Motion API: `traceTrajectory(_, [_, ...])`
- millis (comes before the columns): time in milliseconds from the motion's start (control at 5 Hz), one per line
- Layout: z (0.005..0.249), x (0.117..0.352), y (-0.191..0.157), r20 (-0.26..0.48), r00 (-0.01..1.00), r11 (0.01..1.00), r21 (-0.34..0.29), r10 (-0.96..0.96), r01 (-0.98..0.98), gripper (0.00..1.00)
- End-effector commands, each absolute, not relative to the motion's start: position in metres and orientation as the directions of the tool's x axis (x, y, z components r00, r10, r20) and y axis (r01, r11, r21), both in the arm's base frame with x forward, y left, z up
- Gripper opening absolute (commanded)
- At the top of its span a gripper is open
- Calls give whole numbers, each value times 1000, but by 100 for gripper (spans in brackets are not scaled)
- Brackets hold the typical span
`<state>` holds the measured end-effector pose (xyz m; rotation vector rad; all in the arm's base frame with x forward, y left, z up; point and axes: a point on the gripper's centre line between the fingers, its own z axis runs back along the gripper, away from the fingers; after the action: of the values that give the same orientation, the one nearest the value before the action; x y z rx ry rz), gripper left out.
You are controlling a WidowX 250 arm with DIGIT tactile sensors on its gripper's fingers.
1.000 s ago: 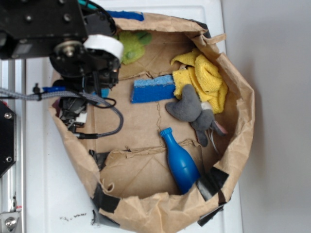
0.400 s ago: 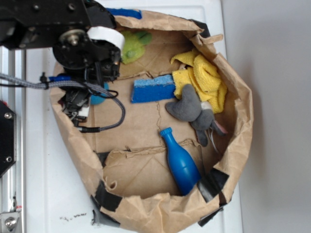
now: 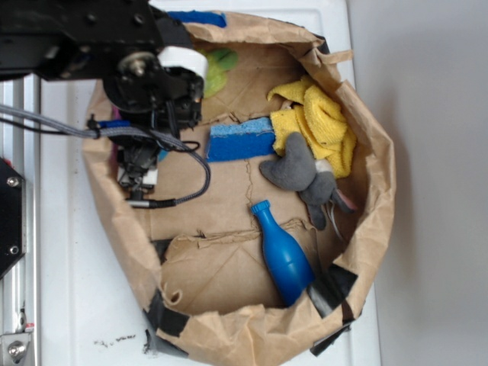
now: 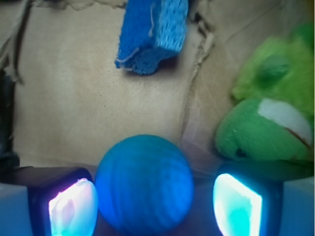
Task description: Grab the blue ball.
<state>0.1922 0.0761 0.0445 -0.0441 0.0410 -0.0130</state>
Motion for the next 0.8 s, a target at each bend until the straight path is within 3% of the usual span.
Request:
traceTrajectory(0, [24, 203, 67, -21, 998, 997, -38, 61, -62, 0])
traceTrajectory(400, [35, 210, 69, -22, 998, 997, -41, 59, -60, 0])
traceTrajectory(600, [54, 212, 63, -7, 1000, 999, -36, 3, -3, 0])
